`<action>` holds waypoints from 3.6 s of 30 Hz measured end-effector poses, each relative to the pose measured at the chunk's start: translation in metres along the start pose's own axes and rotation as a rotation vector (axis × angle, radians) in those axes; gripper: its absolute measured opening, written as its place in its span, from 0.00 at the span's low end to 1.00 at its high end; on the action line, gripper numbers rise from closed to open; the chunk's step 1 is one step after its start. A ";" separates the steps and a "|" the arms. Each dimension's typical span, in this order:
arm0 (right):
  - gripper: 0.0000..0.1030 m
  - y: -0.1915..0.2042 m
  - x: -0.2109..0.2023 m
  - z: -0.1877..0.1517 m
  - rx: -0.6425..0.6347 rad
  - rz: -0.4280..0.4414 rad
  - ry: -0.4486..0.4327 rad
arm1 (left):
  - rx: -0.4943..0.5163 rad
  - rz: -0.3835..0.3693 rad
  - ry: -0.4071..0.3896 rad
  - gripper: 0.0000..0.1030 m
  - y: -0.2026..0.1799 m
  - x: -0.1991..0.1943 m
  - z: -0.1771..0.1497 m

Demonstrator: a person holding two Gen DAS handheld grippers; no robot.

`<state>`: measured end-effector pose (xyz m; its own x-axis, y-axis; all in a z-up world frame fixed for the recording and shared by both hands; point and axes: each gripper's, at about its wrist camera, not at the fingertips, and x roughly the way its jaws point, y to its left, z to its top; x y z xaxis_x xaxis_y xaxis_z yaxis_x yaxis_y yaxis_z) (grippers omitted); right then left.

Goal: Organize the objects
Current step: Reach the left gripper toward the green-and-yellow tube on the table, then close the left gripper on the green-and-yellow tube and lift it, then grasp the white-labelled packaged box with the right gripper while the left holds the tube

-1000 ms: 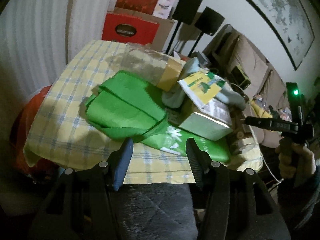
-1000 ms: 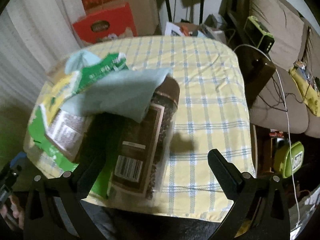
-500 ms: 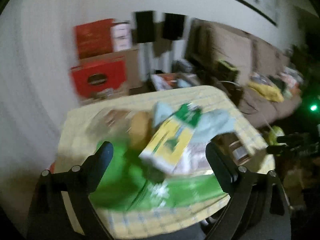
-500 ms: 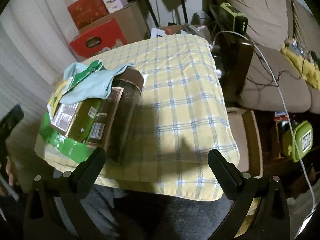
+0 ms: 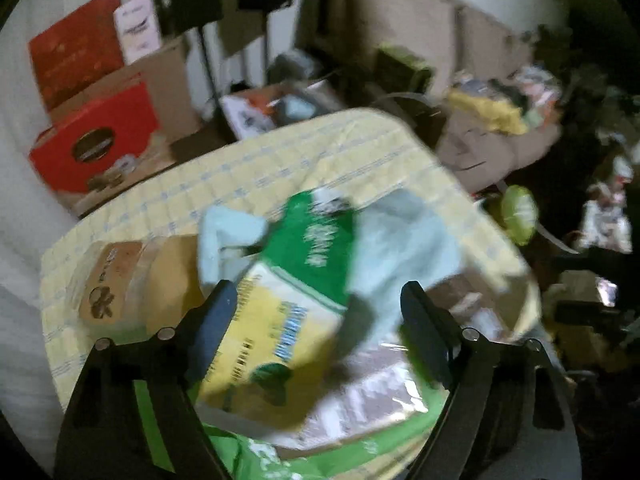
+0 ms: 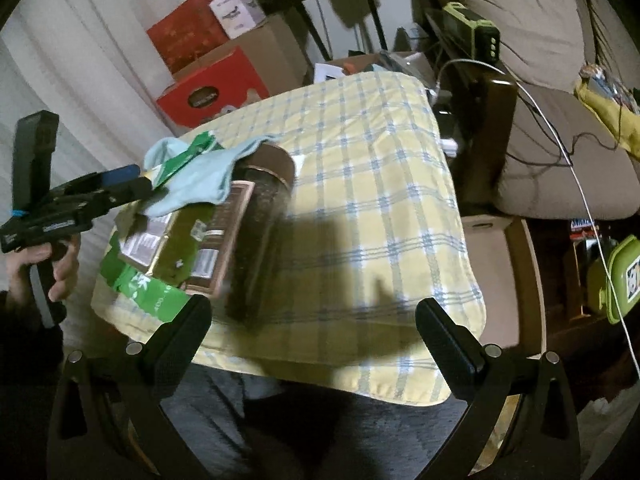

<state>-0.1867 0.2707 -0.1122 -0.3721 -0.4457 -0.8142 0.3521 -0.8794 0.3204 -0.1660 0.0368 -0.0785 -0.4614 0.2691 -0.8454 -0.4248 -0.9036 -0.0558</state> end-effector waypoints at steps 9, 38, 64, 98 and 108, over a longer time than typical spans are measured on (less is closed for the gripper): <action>1.00 -0.011 -0.004 -0.003 0.023 0.031 -0.013 | -0.037 0.054 0.020 0.57 0.002 0.010 -0.008; 1.00 0.042 -0.031 -0.016 -0.078 -0.039 -0.034 | -0.524 0.243 -0.154 0.12 0.070 -0.068 -0.155; 1.00 0.117 0.014 -0.017 -0.249 -0.131 0.079 | -0.637 0.225 -0.160 0.50 0.072 -0.051 -0.174; 0.49 0.153 0.095 0.059 -0.166 -0.001 0.150 | -0.724 0.163 -0.172 0.46 0.075 -0.046 -0.209; 0.59 0.131 0.111 0.106 -0.030 -0.001 0.098 | -0.736 0.168 -0.197 0.40 0.077 -0.051 -0.211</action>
<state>-0.2727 0.0881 -0.1088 -0.2873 -0.4254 -0.8582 0.3779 -0.8736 0.3065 -0.0111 -0.1169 -0.1518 -0.6330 0.1007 -0.7676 0.2576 -0.9076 -0.3315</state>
